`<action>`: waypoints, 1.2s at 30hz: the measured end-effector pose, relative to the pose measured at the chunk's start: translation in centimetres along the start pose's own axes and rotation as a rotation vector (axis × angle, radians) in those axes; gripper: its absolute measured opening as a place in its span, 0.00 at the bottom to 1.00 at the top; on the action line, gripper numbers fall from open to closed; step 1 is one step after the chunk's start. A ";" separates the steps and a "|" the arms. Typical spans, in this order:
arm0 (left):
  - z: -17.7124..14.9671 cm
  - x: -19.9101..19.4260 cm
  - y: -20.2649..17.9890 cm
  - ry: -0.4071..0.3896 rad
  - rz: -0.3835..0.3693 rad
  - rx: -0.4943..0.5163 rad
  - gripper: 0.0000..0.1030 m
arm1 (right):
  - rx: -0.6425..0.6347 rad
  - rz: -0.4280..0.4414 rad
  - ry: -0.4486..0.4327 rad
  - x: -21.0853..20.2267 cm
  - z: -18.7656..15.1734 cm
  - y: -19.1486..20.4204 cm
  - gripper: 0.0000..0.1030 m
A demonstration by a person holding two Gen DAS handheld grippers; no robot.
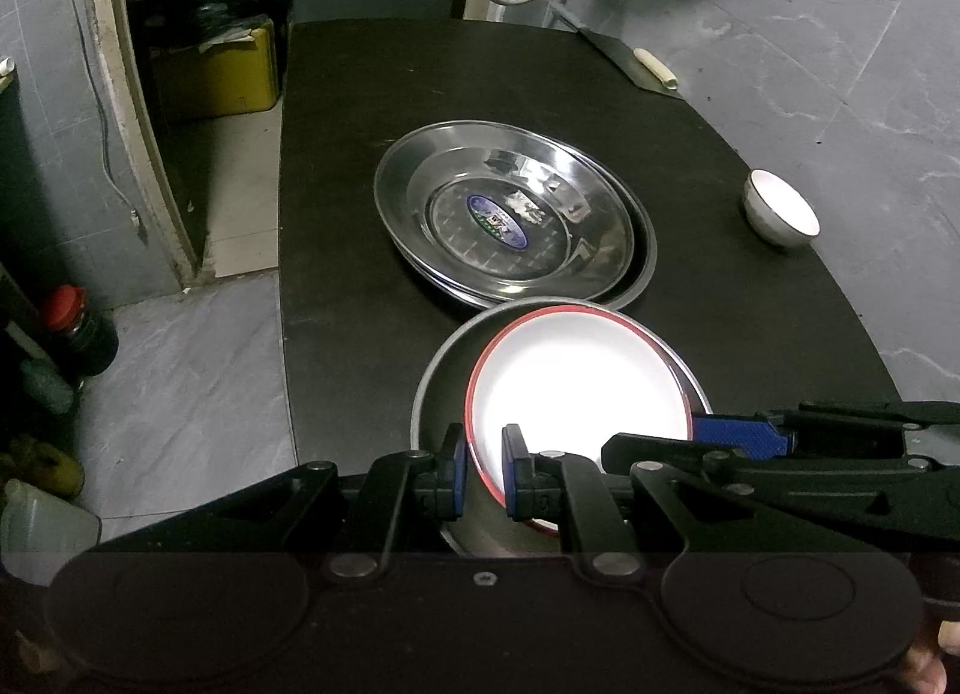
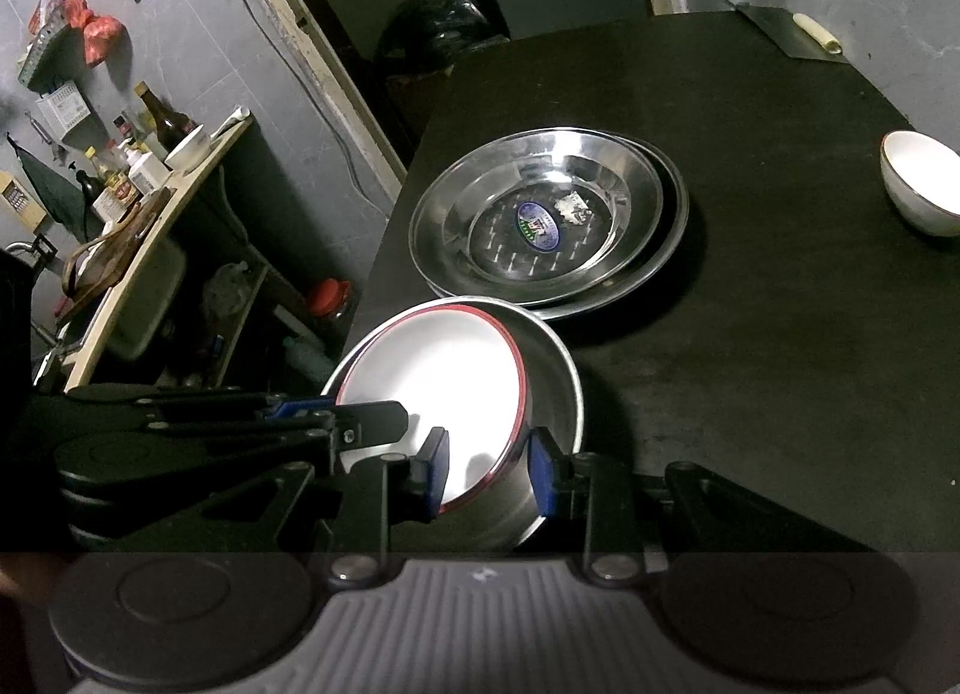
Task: Organize plates and bowls
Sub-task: 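Lower the white bowl into the steel bowl and open the left gripper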
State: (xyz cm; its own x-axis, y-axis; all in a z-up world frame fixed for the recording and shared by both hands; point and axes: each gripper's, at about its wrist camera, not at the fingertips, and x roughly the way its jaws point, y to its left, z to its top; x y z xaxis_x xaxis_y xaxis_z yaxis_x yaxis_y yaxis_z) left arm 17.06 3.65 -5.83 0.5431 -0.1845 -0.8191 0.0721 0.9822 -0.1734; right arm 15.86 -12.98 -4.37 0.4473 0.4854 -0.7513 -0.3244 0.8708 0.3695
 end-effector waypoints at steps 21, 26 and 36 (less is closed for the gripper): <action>0.1 0.0 -0.4 0.007 0.002 -0.013 0.19 | -0.002 -0.002 0.000 -0.2 0.0 -0.2 0.33; 0.3 -0.1 -0.3 -0.003 -0.008 -0.025 0.19 | -0.009 -0.002 -0.008 -0.5 -0.1 -0.3 0.37; 0.8 -1.4 0.3 -0.058 -0.038 -0.070 0.26 | -0.038 -0.019 -0.044 -1.6 0.1 -0.1 0.44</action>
State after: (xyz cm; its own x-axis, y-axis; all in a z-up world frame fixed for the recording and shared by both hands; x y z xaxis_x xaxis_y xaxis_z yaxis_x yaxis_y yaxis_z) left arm 16.97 4.26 -4.32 0.5892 -0.2168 -0.7784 0.0358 0.9694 -0.2429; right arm 15.24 -13.83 -3.10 0.4899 0.4724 -0.7327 -0.3466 0.8767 0.3335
